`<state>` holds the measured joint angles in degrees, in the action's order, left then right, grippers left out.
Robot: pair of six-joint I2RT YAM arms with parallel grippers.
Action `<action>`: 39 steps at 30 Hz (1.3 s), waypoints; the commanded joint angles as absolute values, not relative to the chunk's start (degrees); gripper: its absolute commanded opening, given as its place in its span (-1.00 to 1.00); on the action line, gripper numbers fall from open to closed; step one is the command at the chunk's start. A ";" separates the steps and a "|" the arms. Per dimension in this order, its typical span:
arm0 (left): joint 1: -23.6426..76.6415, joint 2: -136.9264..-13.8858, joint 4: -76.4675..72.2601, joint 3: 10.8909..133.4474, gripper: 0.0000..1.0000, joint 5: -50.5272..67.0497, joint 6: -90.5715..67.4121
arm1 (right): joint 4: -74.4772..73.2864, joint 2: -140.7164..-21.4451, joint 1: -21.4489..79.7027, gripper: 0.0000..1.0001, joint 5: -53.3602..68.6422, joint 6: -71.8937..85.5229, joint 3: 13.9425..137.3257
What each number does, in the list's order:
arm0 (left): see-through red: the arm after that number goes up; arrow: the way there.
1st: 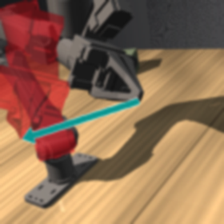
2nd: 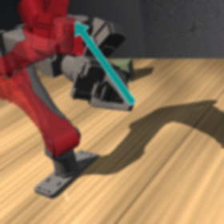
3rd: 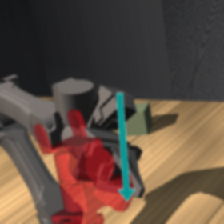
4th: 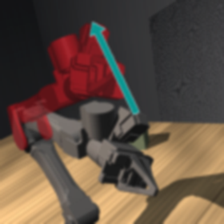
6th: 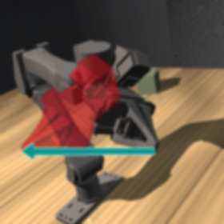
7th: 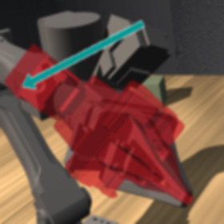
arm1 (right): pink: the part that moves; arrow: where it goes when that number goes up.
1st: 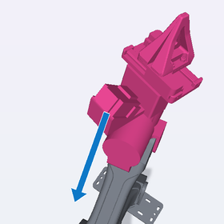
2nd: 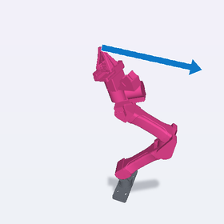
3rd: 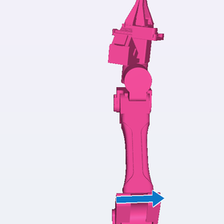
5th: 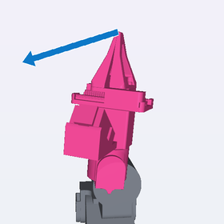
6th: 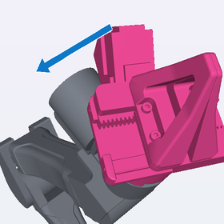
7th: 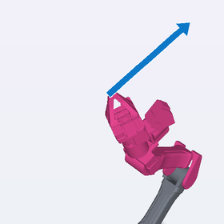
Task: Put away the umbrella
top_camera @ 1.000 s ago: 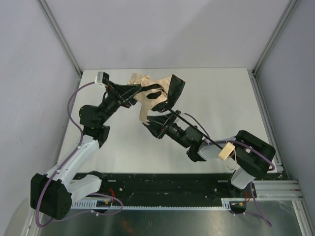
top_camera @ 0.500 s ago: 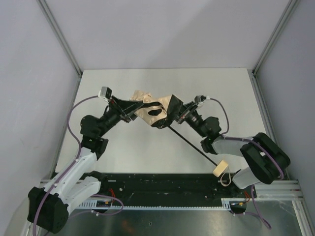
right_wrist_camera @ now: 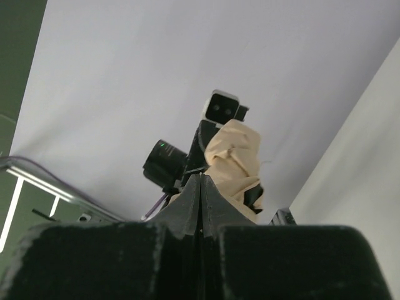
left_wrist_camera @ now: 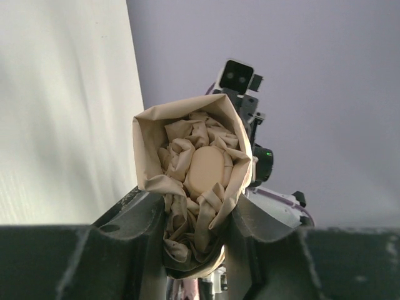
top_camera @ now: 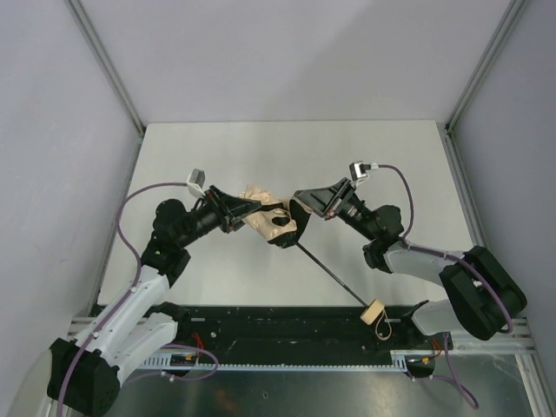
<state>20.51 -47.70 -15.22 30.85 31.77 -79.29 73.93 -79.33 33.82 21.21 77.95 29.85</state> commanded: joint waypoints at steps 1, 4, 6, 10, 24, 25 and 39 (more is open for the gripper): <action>20.83 -46.27 -12.66 31.47 -1.00 33.24 -72.46 | 91.26 -75.10 35.62 -1.00 22.67 79.51 31.11; 20.83 -45.98 -9.50 31.07 -1.00 31.30 -71.28 | 91.16 -75.92 38.65 -1.00 24.53 80.47 31.87; 20.87 -46.30 -6.84 31.72 -1.00 29.84 -70.71 | 90.88 -76.92 40.58 -1.00 26.48 79.38 32.38; 20.83 -46.51 -3.17 32.47 -1.00 26.28 -70.61 | 90.42 -78.71 43.60 -1.00 28.90 78.05 34.04; 21.89 -45.91 8.68 36.02 -1.00 14.82 -73.22 | 59.36 -77.64 53.89 -1.00 28.55 62.14 40.53; 21.97 -45.98 9.08 36.20 -1.00 14.84 -73.39 | 56.84 -77.45 54.45 -1.00 27.90 60.03 40.79; 22.41 -47.30 14.66 39.53 -1.00 12.43 -72.07 | 31.74 -74.61 65.36 -1.00 19.22 34.13 48.08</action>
<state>22.17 -46.13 18.61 35.79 17.12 -71.31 33.17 -78.46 59.92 13.30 40.91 43.92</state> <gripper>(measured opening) 0.346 0.008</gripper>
